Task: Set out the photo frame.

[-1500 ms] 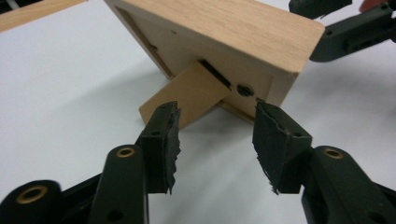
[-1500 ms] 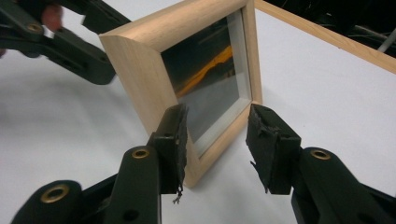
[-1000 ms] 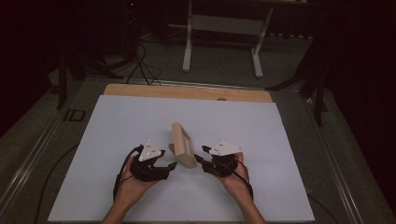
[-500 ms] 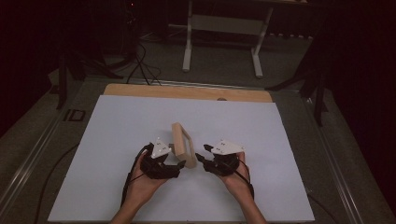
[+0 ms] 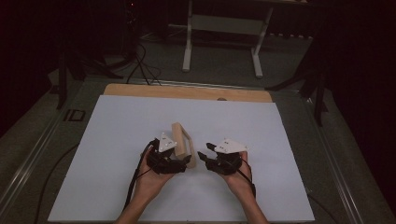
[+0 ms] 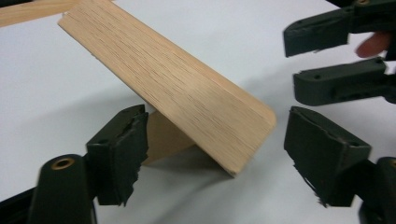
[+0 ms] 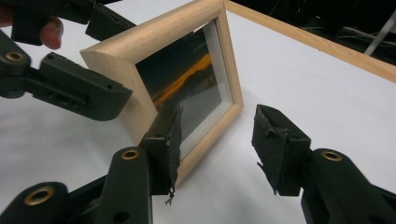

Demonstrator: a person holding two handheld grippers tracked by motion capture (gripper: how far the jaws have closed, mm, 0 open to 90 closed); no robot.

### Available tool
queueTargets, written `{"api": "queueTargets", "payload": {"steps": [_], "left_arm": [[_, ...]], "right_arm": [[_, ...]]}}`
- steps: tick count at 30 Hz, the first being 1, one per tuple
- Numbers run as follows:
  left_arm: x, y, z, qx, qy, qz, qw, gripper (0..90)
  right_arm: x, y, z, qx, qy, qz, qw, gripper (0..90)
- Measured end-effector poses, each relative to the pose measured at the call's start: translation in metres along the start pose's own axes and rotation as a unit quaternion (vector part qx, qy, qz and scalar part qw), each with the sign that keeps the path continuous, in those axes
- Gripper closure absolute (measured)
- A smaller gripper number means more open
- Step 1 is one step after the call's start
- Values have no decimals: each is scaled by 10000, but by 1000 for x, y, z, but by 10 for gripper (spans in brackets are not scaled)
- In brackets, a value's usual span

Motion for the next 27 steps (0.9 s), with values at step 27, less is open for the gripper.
{"api": "queueTargets", "payload": {"steps": [27], "left_arm": [[-11,7,7,393,131,-34,9991,310]], "right_arm": [[6,1,-11,-114,-82,-74,9999,515]]}}
Point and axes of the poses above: each handheld gripper's, and its own axes: x roughly backward along the jaws, y roughly out of its top, z roughly to its left, the point moved 9 cm from there along -x, roughly forward along the jaws, and after that the axes turned 8 degrees about -y, right-handed, at the moved point
